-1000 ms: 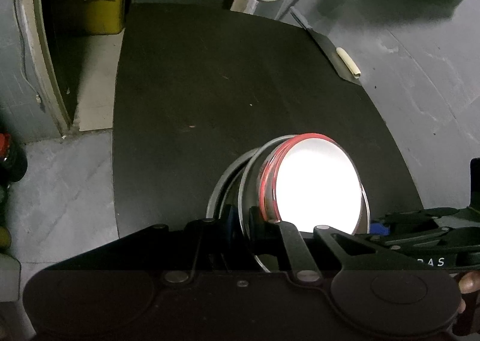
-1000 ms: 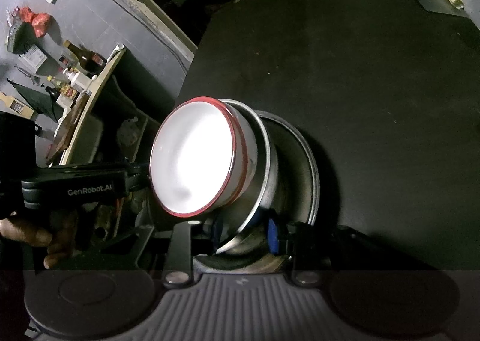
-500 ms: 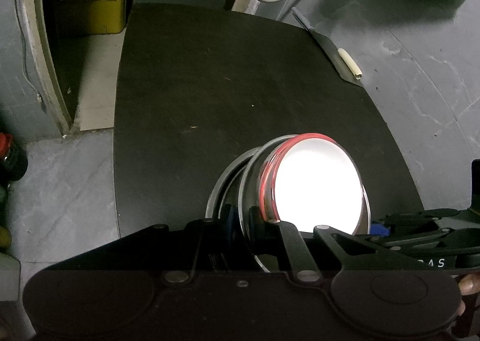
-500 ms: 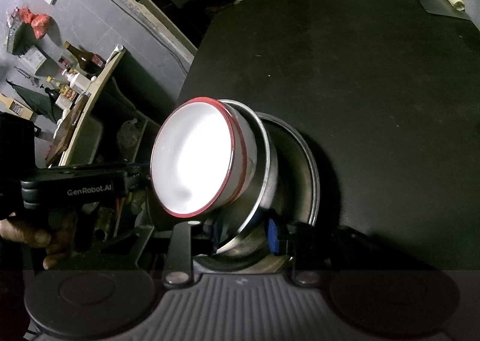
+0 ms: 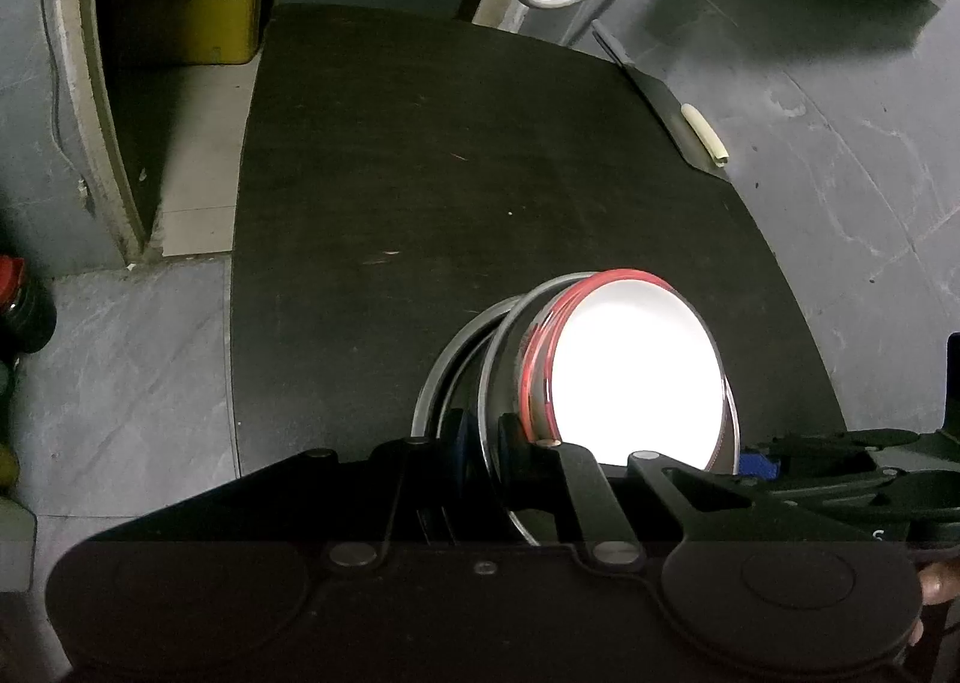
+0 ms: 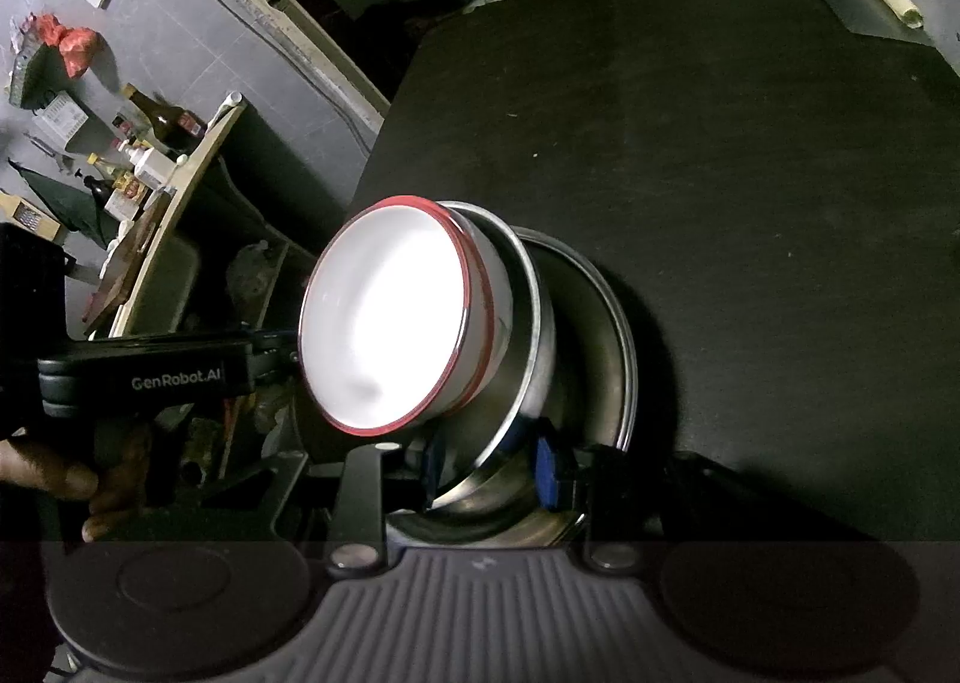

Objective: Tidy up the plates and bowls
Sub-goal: 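Lower the saucepan onto the steel plate stack with both tools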

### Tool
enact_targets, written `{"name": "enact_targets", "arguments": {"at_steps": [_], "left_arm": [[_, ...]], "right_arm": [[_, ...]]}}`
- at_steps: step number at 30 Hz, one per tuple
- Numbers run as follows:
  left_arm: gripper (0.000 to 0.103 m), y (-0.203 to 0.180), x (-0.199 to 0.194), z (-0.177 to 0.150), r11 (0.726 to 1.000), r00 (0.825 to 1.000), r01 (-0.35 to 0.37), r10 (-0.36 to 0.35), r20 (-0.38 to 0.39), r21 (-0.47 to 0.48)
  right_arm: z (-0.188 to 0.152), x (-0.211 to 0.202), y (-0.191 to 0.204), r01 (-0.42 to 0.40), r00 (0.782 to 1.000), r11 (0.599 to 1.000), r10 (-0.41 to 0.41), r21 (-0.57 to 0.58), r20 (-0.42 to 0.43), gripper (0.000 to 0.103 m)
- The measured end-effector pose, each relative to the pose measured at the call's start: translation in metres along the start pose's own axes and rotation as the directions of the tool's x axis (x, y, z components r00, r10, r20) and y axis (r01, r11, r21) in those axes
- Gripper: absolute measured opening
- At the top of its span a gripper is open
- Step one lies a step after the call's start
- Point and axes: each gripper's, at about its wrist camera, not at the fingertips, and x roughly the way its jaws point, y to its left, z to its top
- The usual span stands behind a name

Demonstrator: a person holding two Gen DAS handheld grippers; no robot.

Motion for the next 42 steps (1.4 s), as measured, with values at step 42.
{"name": "enact_targets", "arguments": {"at_steps": [42], "left_arm": [[0.02, 0.002, -0.004, -0.007, 1.0, 1.0, 0.001, -0.001, 0.003, -0.026]], "right_arm": [[-0.005, -0.008, 0.009, -0.006, 1.0, 0.999, 0.007, -0.049, 0.018, 0.063]]}}
